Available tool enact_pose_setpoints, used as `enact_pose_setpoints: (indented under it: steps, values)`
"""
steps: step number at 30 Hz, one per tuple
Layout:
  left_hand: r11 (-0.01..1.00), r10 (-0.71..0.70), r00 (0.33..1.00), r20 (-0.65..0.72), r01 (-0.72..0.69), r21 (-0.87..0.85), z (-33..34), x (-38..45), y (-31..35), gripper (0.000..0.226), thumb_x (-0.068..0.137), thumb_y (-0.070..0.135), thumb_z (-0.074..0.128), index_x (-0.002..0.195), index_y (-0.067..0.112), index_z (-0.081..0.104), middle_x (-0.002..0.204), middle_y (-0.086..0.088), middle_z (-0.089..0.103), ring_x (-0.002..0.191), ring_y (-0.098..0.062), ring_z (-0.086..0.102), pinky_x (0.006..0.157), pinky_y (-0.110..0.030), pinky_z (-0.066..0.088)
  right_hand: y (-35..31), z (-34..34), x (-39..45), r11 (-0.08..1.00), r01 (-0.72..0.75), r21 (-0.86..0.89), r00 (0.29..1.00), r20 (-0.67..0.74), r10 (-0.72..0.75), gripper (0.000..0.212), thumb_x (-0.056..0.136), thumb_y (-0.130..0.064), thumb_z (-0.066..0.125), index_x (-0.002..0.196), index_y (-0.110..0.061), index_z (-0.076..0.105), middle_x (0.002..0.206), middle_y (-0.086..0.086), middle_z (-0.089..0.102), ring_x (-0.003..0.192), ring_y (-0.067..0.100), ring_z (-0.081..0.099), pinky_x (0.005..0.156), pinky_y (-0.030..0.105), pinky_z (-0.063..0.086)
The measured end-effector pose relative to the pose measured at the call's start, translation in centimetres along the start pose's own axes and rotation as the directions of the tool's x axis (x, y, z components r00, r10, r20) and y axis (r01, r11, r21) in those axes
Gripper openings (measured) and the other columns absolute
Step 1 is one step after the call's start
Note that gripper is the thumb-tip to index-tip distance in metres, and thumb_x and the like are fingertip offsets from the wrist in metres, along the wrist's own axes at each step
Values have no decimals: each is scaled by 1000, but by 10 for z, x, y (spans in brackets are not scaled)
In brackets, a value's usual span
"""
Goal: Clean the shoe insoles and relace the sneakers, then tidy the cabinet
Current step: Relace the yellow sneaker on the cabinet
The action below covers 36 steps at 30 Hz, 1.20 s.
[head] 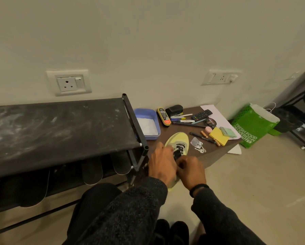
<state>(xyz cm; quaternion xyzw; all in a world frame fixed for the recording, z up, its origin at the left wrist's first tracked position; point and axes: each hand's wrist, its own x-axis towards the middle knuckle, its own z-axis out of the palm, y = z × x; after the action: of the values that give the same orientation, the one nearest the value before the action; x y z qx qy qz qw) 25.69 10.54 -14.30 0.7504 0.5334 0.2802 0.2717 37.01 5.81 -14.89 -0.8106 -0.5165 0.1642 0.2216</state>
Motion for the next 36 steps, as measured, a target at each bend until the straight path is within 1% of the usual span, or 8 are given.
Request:
enact_pose_setpoints:
  steps: [4,8,14,18,24,31,33,36]
  values:
    - [982,164,980,113,-173,76,-1,20,6,19,101,19,56,116,22,67,109,-1,41,90,-17,52,77,-31,51,3,-12,-6,930,-164,330,986,21,167,8,82,-14,79,76,-17,75,72,-5,74,67,6,69,64,21,54]
    - [882,87,926,366,-243,405,-7,40,17,27,97,23,62,123,16,65,126,-11,42,106,-31,56,87,-42,50,7,-16,-17,816,-252,519,961,33,276,8,80,-7,81,75,-8,75,67,4,74,60,13,69,55,18,54]
    - [576,230,840,491,-524,627,6,47,34,30,92,20,60,121,15,64,136,-16,40,110,-35,52,84,-43,44,13,-8,-18,753,-296,588,936,20,351,10,79,-8,81,72,-7,75,64,5,73,60,17,69,66,35,62]
    - [496,304,801,516,-595,632,17,52,26,32,87,29,64,116,16,68,137,-16,40,110,-36,50,89,-44,40,20,-2,-15,768,-276,578,944,15,328,10,79,-11,81,72,-12,75,66,3,73,68,21,72,72,40,62]
    - [556,544,721,429,-692,460,15,58,8,19,93,28,57,103,15,66,119,-7,45,91,-23,47,72,-38,41,24,7,-11,894,-169,415,982,-6,189,10,78,-16,78,70,-17,72,66,-3,71,65,12,69,69,38,61]
    - [861,430,840,331,-492,129,15,50,5,6,101,20,51,104,20,55,106,0,52,86,-17,52,74,-37,50,23,20,9,968,200,-149,943,-241,-232,7,90,-12,64,85,-11,69,87,6,56,83,23,49,67,40,48]
    - [884,435,866,246,-463,66,21,50,-1,5,99,18,52,99,20,56,101,2,52,84,-18,53,74,-41,51,24,19,16,972,180,-149,909,-352,-222,6,85,-9,67,88,-10,62,93,7,48,81,23,46,63,37,47]
    - [865,484,857,179,-499,50,29,48,-8,2,97,21,56,98,21,58,101,4,55,87,-17,51,72,-41,50,31,18,28,1000,-24,-17,929,-370,16,35,80,-19,73,96,-22,41,99,-2,42,75,19,46,63,39,50]
